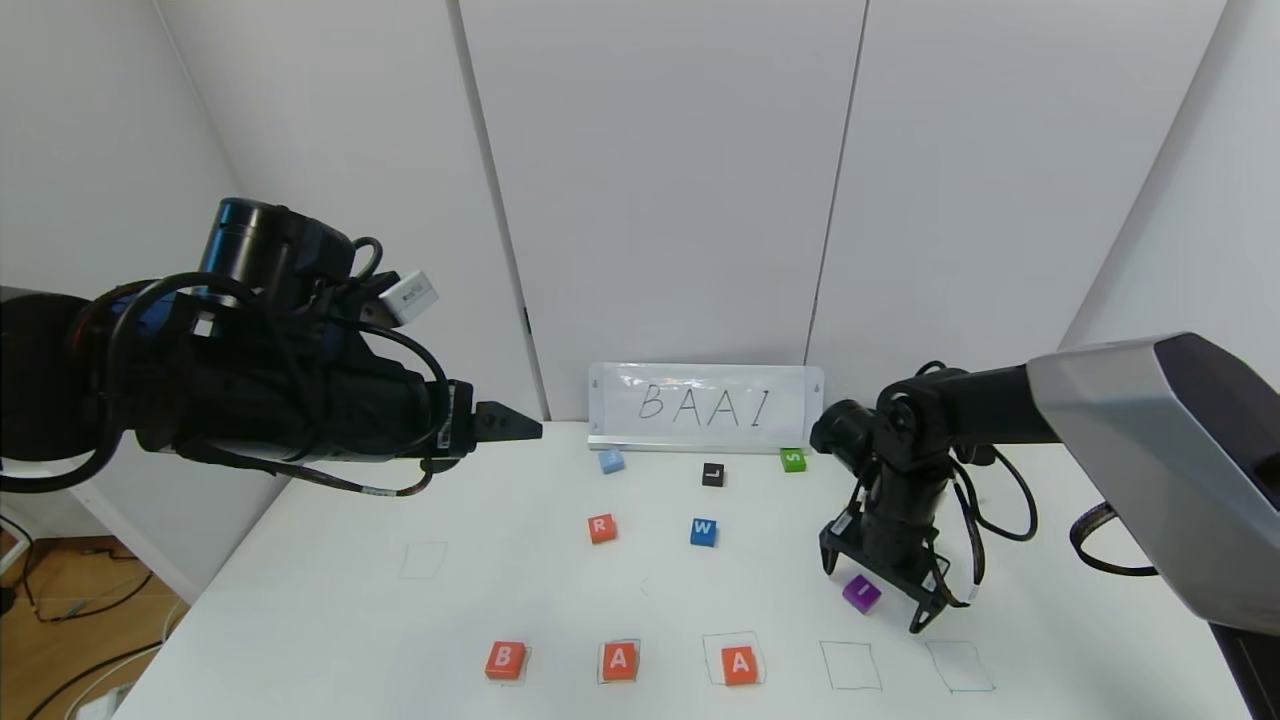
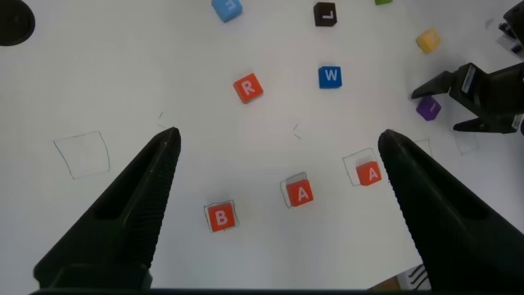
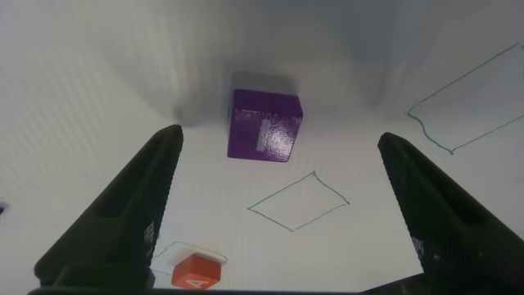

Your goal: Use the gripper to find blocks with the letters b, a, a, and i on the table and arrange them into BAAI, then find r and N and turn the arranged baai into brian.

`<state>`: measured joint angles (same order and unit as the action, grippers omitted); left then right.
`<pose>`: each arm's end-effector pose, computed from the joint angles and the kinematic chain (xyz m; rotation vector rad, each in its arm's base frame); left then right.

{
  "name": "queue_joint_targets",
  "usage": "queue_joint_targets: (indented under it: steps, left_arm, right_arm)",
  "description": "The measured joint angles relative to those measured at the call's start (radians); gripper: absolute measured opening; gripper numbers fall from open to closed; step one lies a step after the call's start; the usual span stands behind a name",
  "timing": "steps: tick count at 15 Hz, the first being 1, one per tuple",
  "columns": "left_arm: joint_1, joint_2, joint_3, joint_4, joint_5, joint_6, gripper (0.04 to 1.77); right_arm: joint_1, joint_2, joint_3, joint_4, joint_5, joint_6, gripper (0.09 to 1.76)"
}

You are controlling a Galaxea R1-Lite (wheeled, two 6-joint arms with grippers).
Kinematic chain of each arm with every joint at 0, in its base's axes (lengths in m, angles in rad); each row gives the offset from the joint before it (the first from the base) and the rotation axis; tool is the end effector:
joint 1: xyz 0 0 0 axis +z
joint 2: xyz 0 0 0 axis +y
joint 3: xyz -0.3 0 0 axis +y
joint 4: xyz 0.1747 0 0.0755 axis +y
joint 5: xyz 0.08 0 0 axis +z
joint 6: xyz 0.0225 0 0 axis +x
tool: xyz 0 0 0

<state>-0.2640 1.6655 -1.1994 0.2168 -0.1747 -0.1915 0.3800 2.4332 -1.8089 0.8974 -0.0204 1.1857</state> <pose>0.2863 -0.0814 0.2231 -0.1503 0.7254 -0.3541 0.3890 0.1549 0.0520 0.6416 1.4276 -0.6095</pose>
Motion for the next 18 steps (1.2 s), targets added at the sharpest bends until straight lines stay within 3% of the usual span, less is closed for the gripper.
queue_joint_targets:
  steps: [13,18]
  left_arm:
    - [0.000,0.007,0.000,-0.001,0.000,0.001,1.72]
    - [0.000,0.008,0.000,0.000,0.000,0.001,1.72]
  right_arm:
    - [-0.004,0.025,-0.030,0.004,-0.019,0.009,1.71]
    - [-0.009,0.041,-0.076,0.068,-0.023,0.023,1.71]
